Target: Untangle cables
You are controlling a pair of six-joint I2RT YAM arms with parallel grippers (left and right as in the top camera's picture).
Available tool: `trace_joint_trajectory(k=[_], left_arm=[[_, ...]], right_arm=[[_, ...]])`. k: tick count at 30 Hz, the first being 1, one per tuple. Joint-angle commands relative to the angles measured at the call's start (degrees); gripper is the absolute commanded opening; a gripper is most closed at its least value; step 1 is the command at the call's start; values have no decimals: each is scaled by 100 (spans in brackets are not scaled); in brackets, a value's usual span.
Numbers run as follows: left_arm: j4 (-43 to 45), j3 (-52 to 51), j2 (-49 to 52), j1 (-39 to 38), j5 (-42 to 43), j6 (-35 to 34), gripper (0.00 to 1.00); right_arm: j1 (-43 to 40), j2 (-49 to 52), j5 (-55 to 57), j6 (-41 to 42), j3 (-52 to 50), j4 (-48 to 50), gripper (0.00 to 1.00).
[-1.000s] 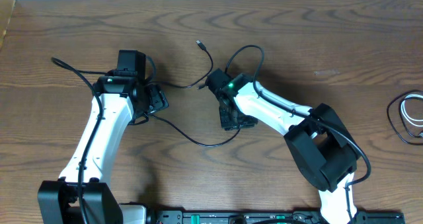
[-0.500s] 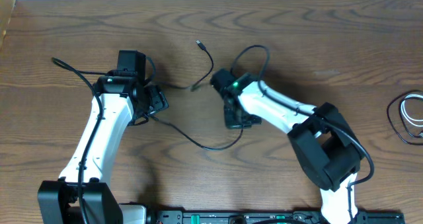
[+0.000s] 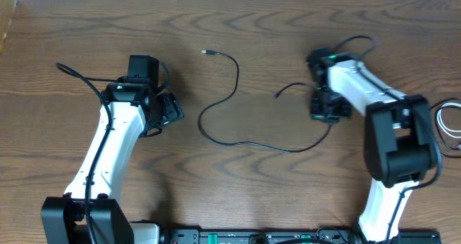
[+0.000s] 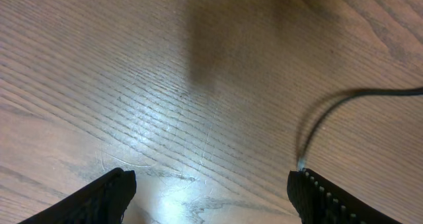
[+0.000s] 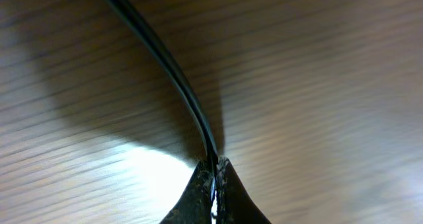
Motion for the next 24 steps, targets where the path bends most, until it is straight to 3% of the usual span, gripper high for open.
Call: trace_joint_trajectory(k=[1,5,7,8,10,15,19,24], left_arm=[[-33,39,-33,24,-11,33,79],[-22,39,-33,24,-11,33,79],[-17,39,-33,24,-13,35,80],[-15,39,-33,24,-13,35,80],[-20,39,-33,24,-129,33,80],[-55,39,-33,24,-476,33,80],[-103,39,-33,225,-721,-153,80],[-208,39,-33,859,-717,-490,79]], right_arm=[[-450,-577,-122,-509,-26,68,1],[-546,-1082,-933,-1340,-26,350,2],[-450,-1370,-1596,-1676,-26,549,15],[-356,-1508,-2063,-1786,-26,669,32],[-164,-1652,-2647,-1917,-26,820,49],[540,-1650,-2983,-1919,-28,986,73],[1392,-1637,-2973,-2286,-28,1226,82],[2245,-1633,-2524,-2367,-28,1694,83]])
